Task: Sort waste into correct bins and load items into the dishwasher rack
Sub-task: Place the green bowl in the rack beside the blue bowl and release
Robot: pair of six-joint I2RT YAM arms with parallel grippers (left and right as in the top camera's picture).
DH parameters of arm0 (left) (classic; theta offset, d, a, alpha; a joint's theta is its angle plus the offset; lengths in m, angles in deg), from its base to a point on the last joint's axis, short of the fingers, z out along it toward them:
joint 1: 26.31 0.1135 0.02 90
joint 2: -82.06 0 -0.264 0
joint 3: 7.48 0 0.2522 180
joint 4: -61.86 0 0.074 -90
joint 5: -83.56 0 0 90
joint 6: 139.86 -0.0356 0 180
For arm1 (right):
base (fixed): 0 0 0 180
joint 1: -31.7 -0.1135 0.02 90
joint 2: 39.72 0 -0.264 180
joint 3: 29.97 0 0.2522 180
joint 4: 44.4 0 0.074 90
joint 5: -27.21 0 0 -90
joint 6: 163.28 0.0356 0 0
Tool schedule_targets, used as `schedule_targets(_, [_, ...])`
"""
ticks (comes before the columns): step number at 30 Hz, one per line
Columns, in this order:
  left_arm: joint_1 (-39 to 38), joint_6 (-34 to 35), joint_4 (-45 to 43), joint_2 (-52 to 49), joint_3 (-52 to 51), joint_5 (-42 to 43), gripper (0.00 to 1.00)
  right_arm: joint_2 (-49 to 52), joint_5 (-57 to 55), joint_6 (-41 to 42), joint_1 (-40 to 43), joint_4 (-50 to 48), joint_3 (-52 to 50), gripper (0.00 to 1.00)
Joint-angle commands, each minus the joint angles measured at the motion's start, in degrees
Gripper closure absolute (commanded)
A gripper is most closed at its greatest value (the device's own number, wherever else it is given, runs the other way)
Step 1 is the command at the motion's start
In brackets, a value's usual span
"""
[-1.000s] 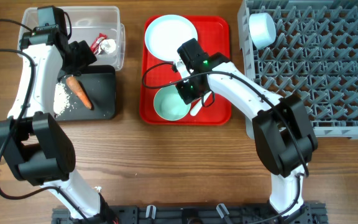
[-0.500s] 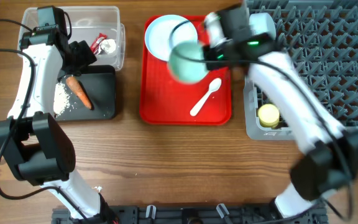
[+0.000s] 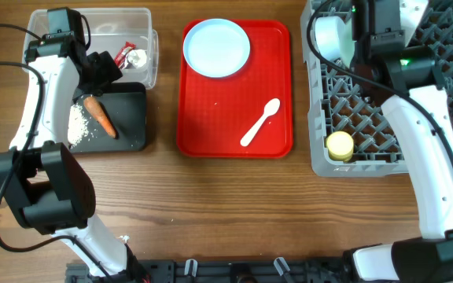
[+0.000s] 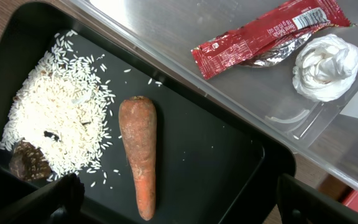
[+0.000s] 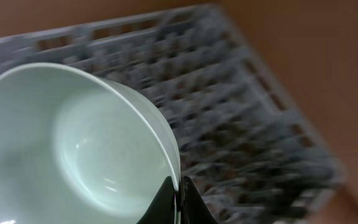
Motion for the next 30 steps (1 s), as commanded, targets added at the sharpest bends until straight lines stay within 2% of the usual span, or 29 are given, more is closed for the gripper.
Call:
schedule_targets(1, [-0.11, 0.52, 0.04, 1.14, 0.63, 0.31, 0.0, 3.54, -15.08, -7.43, -0.22, -1.03, -0.28, 0.96])
schedule_targets(4, [-0.11, 0.52, 0.04, 1.14, 0.63, 0.31, 0.0, 6.45, -17.18, -22.34, -0.22, -2.64, -0.28, 0.96])
schedule_targets(9, [-0.11, 0.52, 0.02, 1.14, 0.63, 0.31, 0.0, 10.88, -21.33, -38.16, -0.24, -6.08, -0.28, 0.96])
schedule_targets(13, [-0.11, 0.52, 0.04, 1.14, 0.63, 0.31, 0.0, 14.34, -21.38, -47.25, -0.9, -10.14, -0.28, 0.96])
schedule_targets(16, [-0.11, 0.52, 0.04, 1.14, 0.63, 0.31, 0.0, 16.5, -21.11, -50.45, -1.88, -13.94, -0.28, 0.96])
schedule_targets(21, [-0.11, 0.52, 0.04, 1.14, 0.63, 0.31, 0.0, 19.47, -15.28, -56.04, -3.06, -14.03, -0.28, 0.96])
schedule_targets(30, [-0.11, 0.52, 0.04, 1.14, 0.63, 0.31, 0.0, 23.65, -19.21, -57.31, -3.17, -12.81, -0.66, 0.96])
